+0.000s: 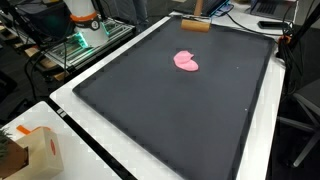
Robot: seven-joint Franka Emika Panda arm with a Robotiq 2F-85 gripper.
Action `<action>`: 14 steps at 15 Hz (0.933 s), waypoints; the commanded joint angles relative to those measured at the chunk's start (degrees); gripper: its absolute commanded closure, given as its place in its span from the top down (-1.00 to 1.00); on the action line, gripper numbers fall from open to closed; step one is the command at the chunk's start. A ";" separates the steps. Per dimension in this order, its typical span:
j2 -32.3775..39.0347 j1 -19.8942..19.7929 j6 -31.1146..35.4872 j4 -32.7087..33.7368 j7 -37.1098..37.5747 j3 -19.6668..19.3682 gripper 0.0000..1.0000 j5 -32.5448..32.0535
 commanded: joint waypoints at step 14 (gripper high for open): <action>18.40 13.61 -15.18 14.09 21.84 -1.01 -0.50 -17.56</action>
